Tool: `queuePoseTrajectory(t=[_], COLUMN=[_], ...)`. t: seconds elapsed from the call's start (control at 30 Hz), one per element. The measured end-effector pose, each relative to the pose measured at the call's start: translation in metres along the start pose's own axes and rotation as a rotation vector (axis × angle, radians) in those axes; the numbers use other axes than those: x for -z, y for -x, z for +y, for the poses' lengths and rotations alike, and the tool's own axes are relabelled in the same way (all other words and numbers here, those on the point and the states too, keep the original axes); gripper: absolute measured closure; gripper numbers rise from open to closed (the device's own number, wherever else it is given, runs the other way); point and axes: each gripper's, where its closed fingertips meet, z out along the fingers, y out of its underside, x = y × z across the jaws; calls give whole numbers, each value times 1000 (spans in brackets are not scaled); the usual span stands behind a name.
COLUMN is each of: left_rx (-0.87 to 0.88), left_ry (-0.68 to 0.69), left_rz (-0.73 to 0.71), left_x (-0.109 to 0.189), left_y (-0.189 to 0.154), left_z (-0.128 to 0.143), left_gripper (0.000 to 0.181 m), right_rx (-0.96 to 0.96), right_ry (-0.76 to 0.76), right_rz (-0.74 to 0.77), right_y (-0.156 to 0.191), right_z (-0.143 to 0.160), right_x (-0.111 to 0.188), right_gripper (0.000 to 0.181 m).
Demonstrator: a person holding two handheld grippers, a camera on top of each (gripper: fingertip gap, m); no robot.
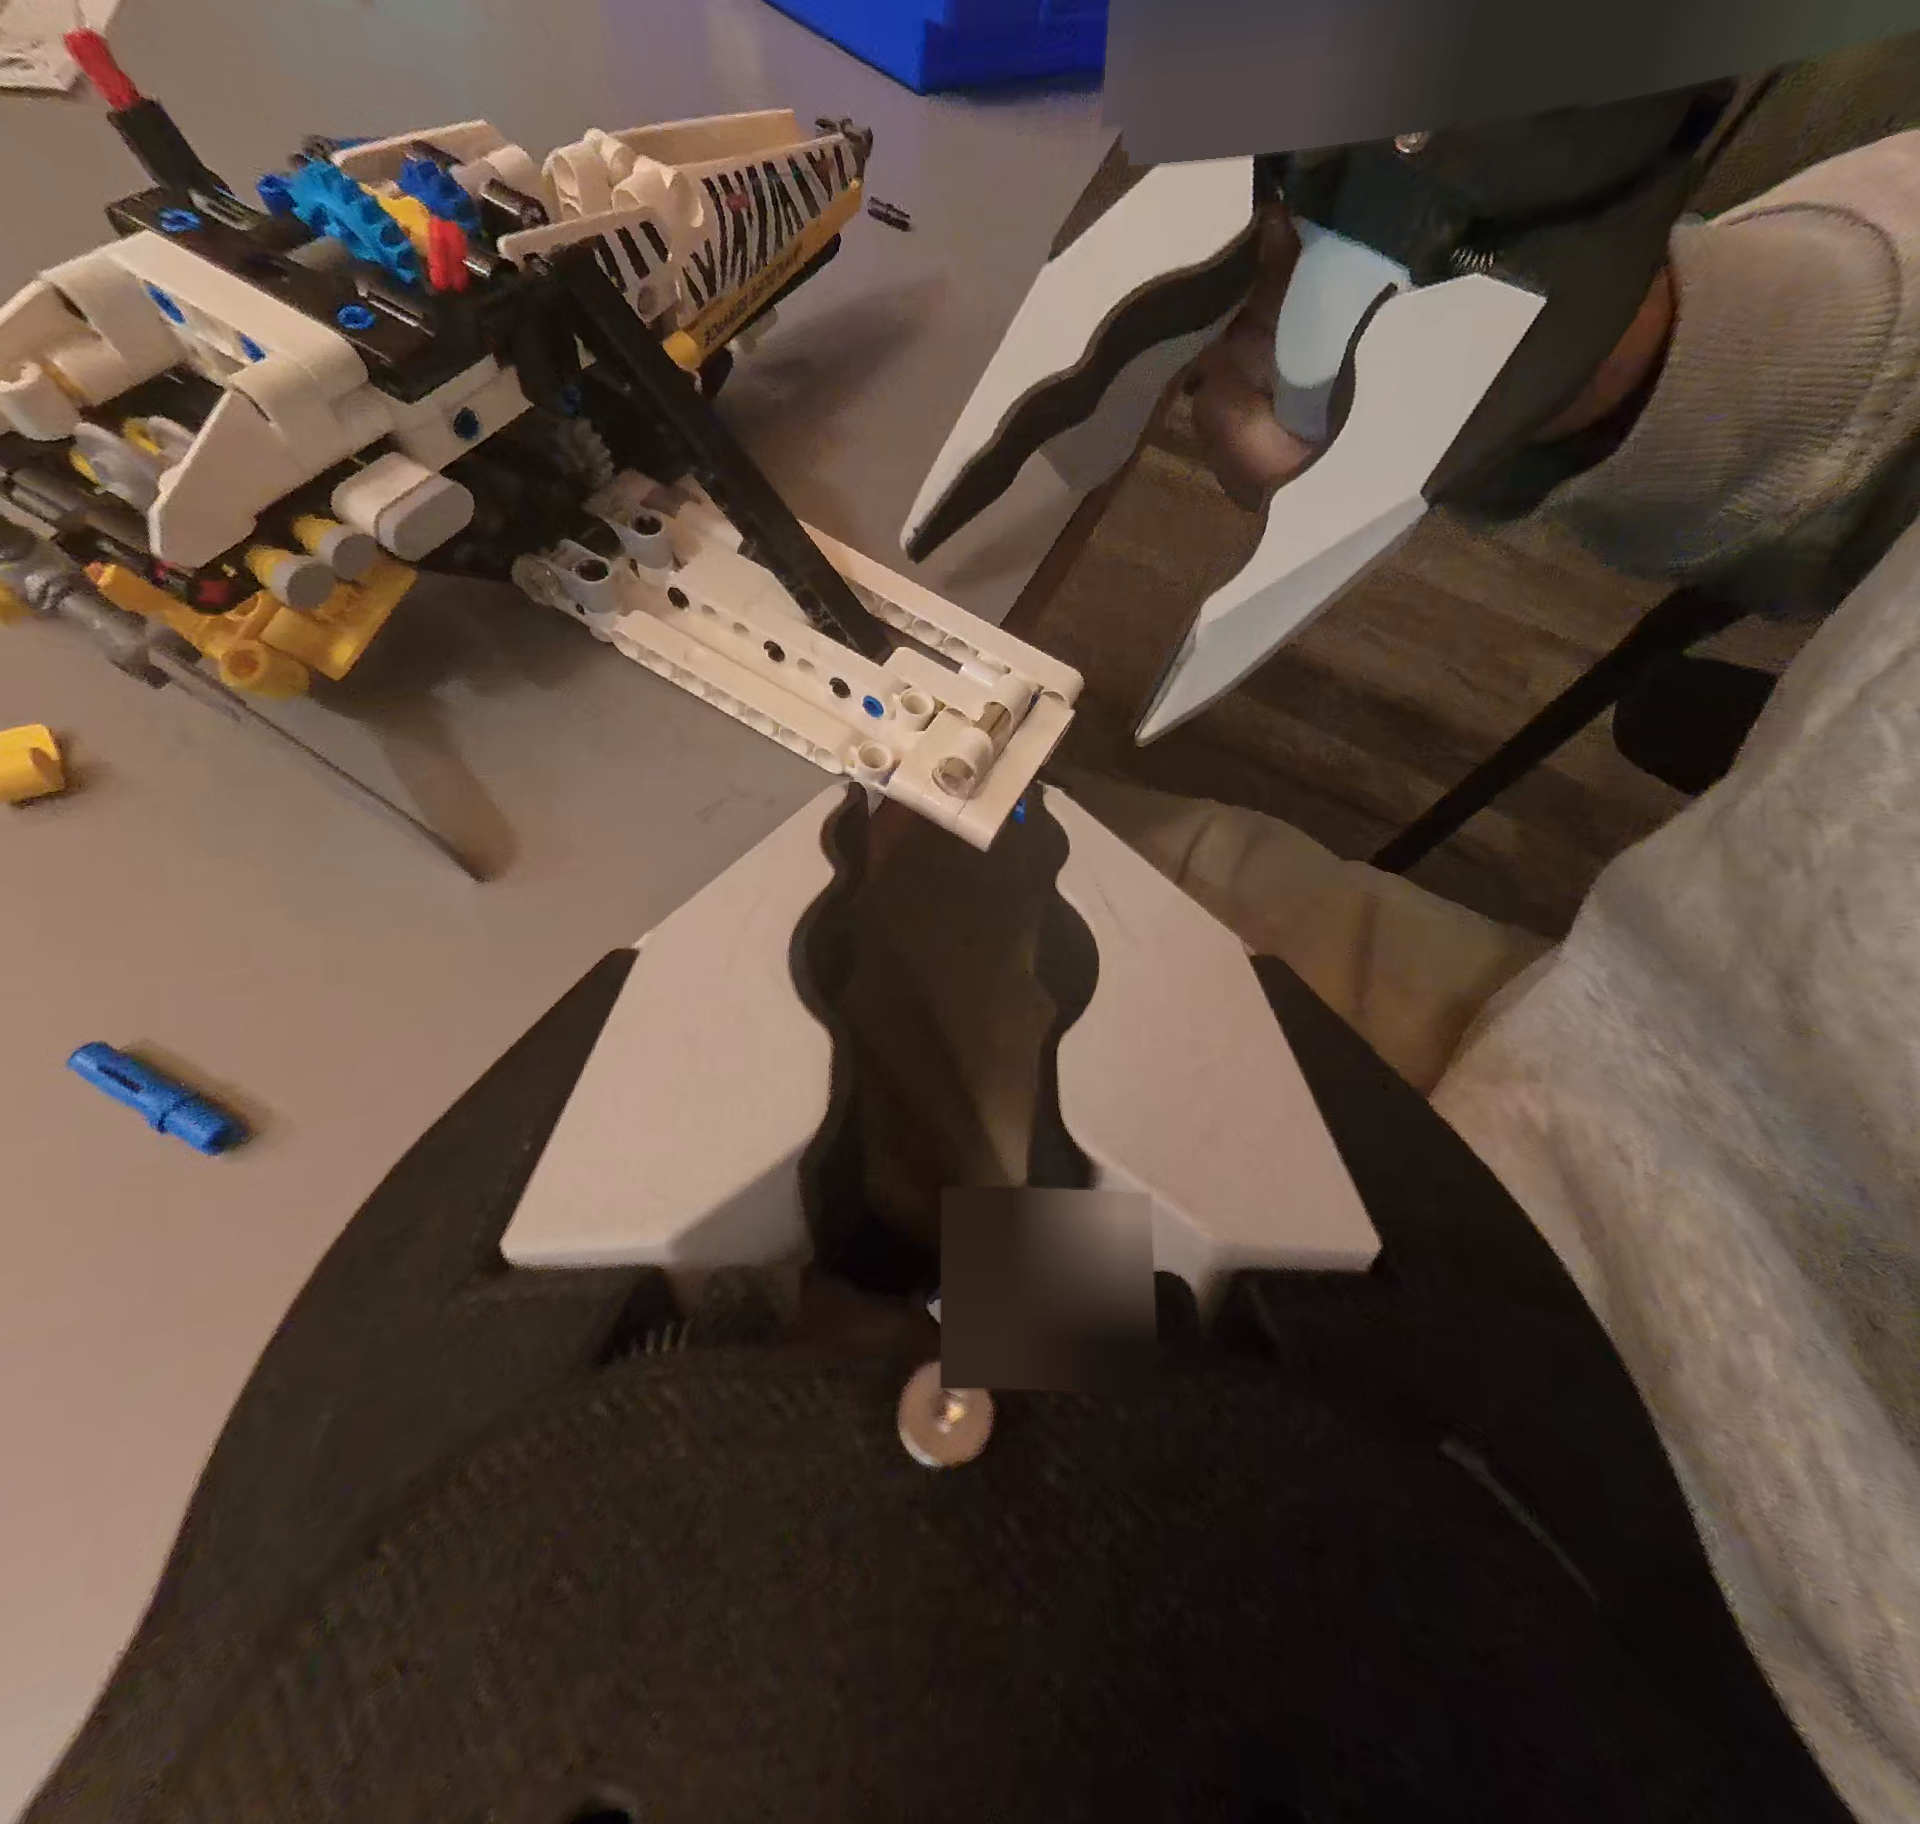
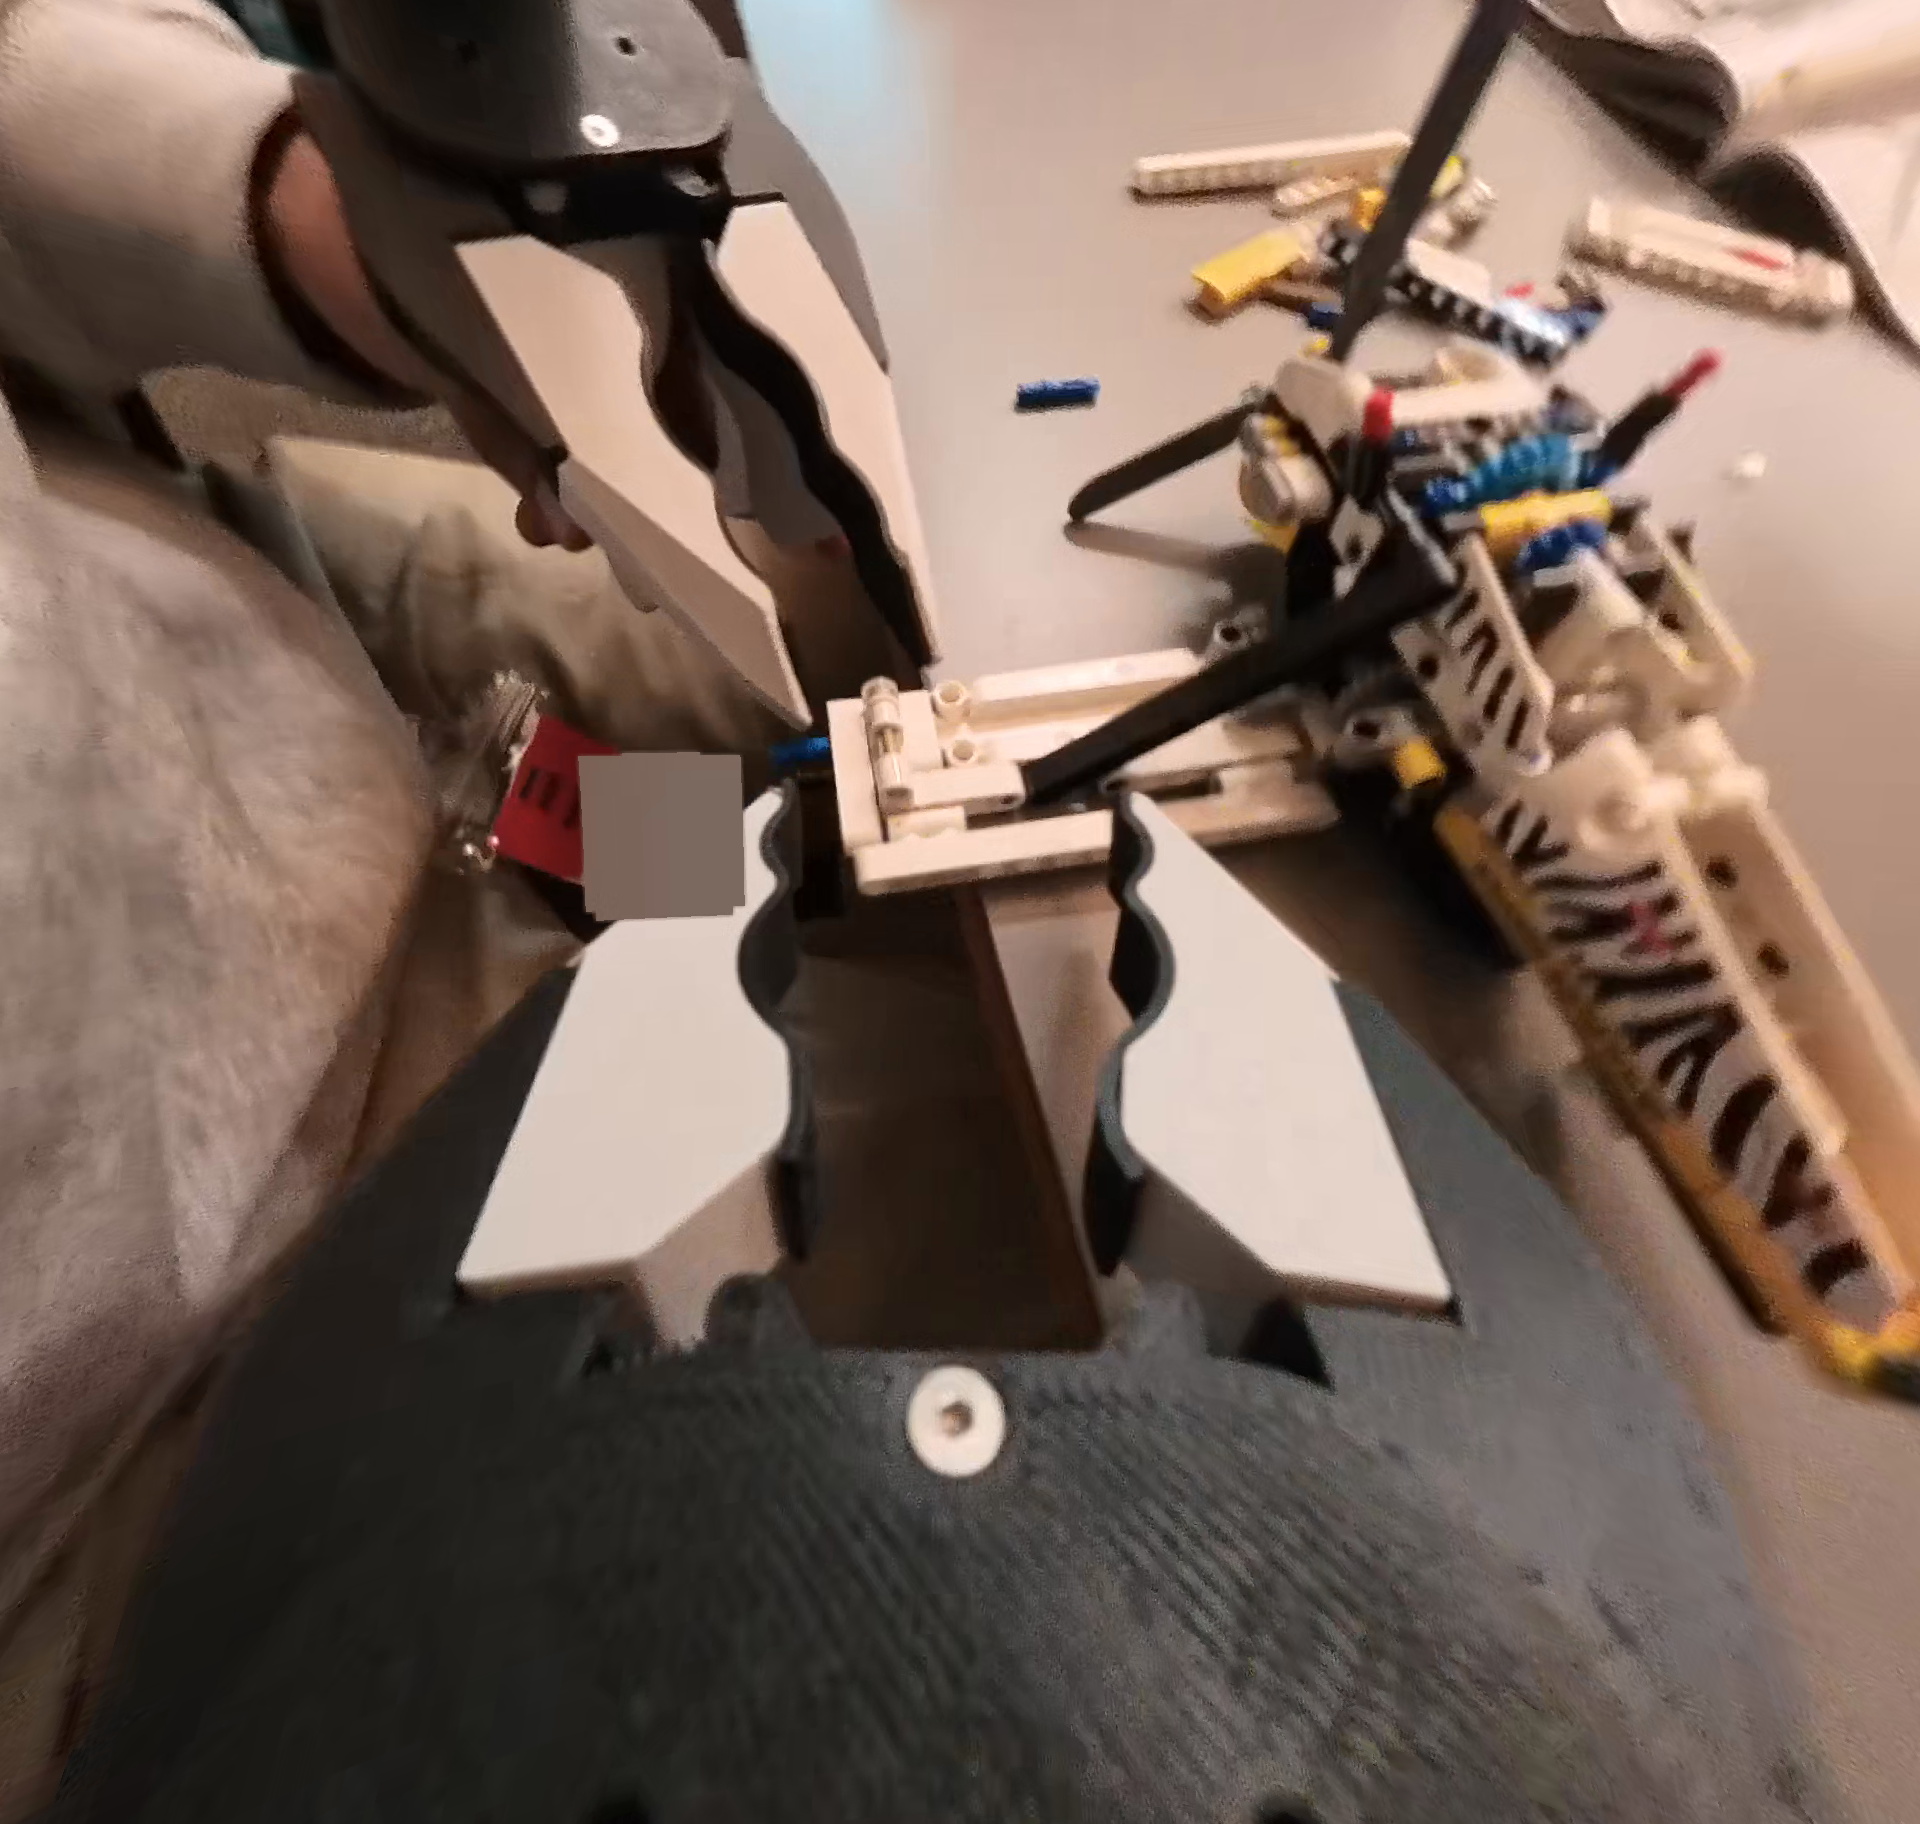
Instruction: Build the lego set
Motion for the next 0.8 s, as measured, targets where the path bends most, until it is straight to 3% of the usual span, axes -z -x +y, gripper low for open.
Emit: queuePoseTrajectory(t=[0.1, 0.4, 0.8], left_rx=[16, 16, 55], left_ry=[21, 44, 49], left_rz=[28, -18, -22], left_x=[-4, -6, -6], left_y=[-2, 0, 2], left_z=[-1, -2, -1], left_gripper=[154, 156, 156], right_rx=[-79, -28, -38], right_ry=[-11, 53, 106], right_rz=[41, 49, 57], right_y=[3, 1, -3], right_z=[9, 19, 21], right_x=[-2, -9, -11], right_gripper=[122, 139, 142])
